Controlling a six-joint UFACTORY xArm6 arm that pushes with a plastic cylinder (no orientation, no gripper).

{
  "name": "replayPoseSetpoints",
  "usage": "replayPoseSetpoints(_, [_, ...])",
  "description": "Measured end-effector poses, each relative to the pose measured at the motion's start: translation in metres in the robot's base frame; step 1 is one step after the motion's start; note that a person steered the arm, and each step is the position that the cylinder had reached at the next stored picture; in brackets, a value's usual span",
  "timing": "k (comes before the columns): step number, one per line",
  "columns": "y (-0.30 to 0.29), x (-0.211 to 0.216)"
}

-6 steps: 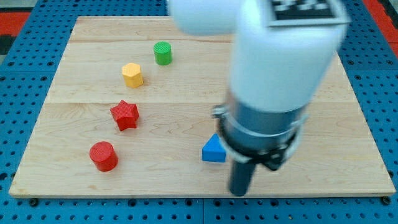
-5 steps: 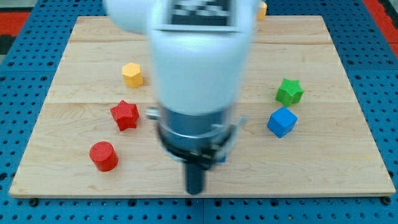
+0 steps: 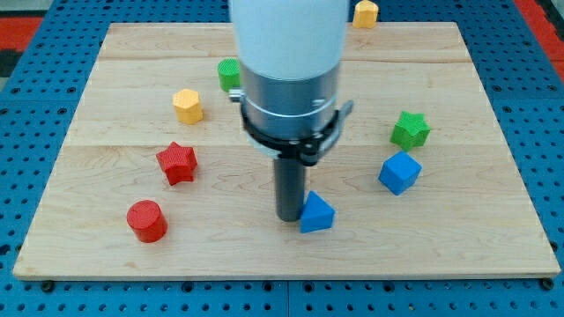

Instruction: Push the blue triangle below the blue cube

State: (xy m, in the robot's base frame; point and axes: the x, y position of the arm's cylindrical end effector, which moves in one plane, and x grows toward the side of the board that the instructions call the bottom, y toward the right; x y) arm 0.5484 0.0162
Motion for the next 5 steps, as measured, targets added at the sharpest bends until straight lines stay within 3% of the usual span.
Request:
replayPoseSetpoints(3, [0.091,-0.003])
replayPoseSetpoints(4, [0.055,-0.007])
replayPoseSetpoints(5, [0.01,-0.043])
